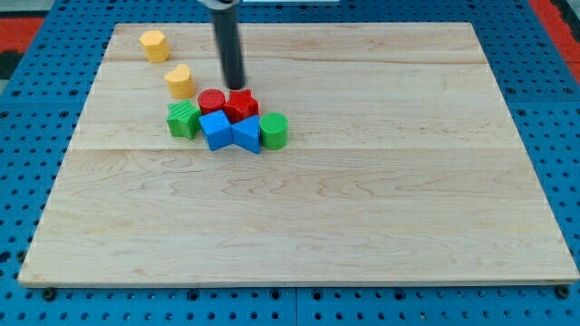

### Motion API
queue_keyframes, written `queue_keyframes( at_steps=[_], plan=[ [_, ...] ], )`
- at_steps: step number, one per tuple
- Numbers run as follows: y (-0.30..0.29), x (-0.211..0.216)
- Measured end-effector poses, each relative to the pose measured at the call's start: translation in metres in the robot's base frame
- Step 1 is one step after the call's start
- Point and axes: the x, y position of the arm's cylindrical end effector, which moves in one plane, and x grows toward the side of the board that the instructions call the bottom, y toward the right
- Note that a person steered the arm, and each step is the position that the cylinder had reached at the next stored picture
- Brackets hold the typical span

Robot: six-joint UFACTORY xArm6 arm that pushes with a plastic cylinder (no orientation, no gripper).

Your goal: Move red star top right to the red circle

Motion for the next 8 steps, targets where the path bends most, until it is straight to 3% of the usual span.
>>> queue_keyframes(
  at_steps=[1, 2, 3, 5, 8],
  plan=[
    [0.063, 0.014],
    [0.103, 0.068],
    [0.096, 0.113],
    [0.062, 0.124],
    [0.001, 0.064]
  ],
)
